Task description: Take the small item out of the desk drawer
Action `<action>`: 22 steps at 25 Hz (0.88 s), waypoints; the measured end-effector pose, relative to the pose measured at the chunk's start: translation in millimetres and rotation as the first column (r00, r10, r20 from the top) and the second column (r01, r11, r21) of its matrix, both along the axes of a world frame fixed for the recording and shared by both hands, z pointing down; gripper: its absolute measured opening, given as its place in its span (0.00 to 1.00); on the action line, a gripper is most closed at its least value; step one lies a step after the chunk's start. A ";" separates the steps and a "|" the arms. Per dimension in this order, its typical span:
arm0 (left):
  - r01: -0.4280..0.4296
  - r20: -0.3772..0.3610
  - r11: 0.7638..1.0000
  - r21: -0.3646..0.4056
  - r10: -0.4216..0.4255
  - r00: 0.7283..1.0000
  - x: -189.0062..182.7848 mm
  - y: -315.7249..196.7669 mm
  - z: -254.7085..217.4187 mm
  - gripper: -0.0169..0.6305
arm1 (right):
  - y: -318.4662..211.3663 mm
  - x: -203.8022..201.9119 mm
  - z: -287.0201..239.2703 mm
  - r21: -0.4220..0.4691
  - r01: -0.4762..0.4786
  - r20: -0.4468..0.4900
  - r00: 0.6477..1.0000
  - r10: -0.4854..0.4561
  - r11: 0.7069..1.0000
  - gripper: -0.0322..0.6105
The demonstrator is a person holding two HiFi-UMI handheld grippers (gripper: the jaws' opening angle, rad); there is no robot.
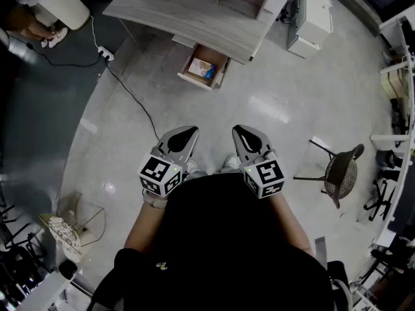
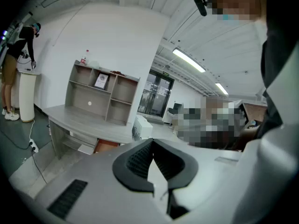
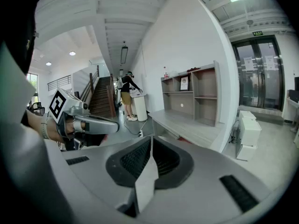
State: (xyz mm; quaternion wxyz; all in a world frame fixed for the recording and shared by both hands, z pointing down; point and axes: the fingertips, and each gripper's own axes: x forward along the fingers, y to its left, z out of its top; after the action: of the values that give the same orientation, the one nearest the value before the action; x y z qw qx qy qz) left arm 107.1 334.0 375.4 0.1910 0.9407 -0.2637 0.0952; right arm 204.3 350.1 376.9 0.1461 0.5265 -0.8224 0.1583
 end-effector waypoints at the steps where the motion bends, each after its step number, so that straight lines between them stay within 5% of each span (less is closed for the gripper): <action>1: 0.004 0.003 1.000 -0.003 -0.004 1.000 -9.7 -0.3 1.5 0.04 | -1.6 -10.0 -0.1 0.000 0.010 -0.001 1.000 -0.010 1.000 0.06; 13: 0.108 -0.006 0.994 -0.026 -0.108 0.994 -146.8 -33.3 18.3 0.04 | -44.8 -132.3 19.9 -0.034 0.099 0.027 0.995 -0.098 0.995 0.07; 22: 0.183 0.009 0.982 -0.047 -0.183 0.983 -182.6 -104.4 31.5 0.04 | -132.3 -158.4 34.9 -0.056 0.139 0.043 0.990 -0.137 0.989 0.07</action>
State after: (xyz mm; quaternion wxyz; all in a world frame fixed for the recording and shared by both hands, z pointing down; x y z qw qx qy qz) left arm -75.5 229.6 407.0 0.2206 0.9074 -0.3472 0.0856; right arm 45.9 217.8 411.8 0.1562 0.4605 -0.8546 0.1821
